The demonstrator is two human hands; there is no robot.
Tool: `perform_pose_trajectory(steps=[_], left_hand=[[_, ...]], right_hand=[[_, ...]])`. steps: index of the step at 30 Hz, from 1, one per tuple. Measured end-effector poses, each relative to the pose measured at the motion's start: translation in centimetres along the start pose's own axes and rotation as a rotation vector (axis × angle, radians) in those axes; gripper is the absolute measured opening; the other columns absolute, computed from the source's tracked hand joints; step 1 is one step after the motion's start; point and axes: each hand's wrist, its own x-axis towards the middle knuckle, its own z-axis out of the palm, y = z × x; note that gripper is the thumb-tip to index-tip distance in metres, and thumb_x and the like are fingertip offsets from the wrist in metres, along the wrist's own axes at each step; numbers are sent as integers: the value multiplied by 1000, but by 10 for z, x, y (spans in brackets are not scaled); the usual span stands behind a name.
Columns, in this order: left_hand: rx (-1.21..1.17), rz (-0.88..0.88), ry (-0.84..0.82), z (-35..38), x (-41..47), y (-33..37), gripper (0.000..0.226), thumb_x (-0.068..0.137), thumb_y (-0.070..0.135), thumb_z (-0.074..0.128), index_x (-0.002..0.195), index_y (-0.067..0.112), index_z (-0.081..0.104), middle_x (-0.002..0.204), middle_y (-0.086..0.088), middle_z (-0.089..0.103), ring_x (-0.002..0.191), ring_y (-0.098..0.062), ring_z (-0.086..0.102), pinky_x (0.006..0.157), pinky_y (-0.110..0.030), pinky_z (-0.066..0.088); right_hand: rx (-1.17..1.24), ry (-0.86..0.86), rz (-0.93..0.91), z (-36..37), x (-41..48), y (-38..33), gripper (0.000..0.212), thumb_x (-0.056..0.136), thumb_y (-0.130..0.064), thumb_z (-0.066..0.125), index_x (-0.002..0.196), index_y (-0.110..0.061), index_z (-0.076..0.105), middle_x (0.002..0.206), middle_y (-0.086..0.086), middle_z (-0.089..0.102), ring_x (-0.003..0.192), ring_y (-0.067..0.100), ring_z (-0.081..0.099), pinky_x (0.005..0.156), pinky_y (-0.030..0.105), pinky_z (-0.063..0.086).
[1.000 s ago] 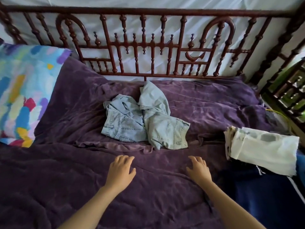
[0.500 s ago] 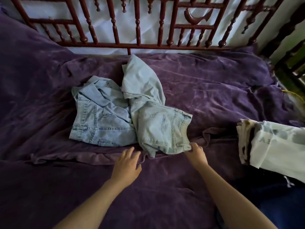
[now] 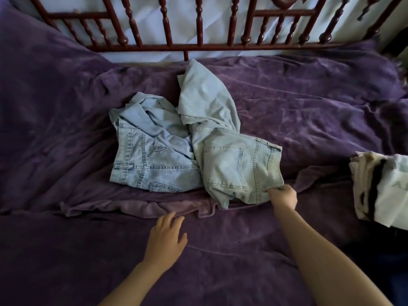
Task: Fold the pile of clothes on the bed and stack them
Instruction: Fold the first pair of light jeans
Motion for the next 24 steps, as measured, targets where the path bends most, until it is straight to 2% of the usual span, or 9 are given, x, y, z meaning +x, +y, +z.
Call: perform_pose_trajectory(steps=[4,7,11,13,14,17,19,21,24], left_hand=[[-30,4,49,-25,-8,13,49,49,34,87,92,18,70,97,-2,68,82,-21,69,55,-29,56],[-97,29,82,-50,-18,33,52,52,31,86,98,16,67,100,-4,66,86,-25,69,59,-32,57],[-240,88,174,-109,-30,71,58,77,49,50,124,15,51,122,-9,60,109,-28,61,85,-36,51],[-414,135,215,-150,-33,94,75,76,57,46,139,17,38,139,1,41,130,-17,39,104,-28,33],[-516,175,212,-173,-36,106,82,74,60,48,142,17,32,140,8,32,132,-8,28,107,-23,25],[-726,307,322,-233,-51,137,77,70,57,58,136,31,29,134,25,25,122,11,24,103,-8,23],[-910,255,307,-269,-65,152,73,66,54,65,127,43,27,126,35,28,114,20,32,96,-1,27],[-1080,220,307,-296,-78,161,63,71,30,78,118,41,38,116,31,45,105,20,46,87,-3,38],[-1187,234,329,-315,-98,167,45,76,-1,72,98,34,55,94,15,63,84,10,60,72,-10,48]], right_hand=[[7,34,-186,-34,-44,-16,10,78,-7,63,82,-1,55,98,21,56,84,34,53,71,31,35],[119,4,-245,-66,-89,-29,15,79,-6,65,75,-6,51,76,7,56,80,26,54,67,26,31],[204,-17,-409,-113,-166,-52,17,75,-5,67,69,-6,52,60,-4,50,70,22,51,65,28,36],[226,-41,-535,-138,-210,-62,24,74,-4,67,62,-14,49,58,-6,49,64,18,48,63,28,36],[233,-50,-608,-150,-233,-68,31,74,-4,67,59,-20,45,56,-8,47,60,15,45,61,28,35],[234,-74,-806,-192,-294,-84,37,73,-4,66,56,-26,41,52,-11,44,51,6,39,57,26,34],[260,-119,-903,-221,-328,-91,33,73,-2,66,58,-24,46,54,-10,50,51,5,43,57,28,40],[285,-208,-968,-246,-356,-92,25,73,2,67,66,-20,56,61,-6,59,59,10,54,61,31,48],[278,-336,-1023,-267,-379,-86,18,75,4,66,86,-10,66,79,9,69,74,22,64,72,36,54]])
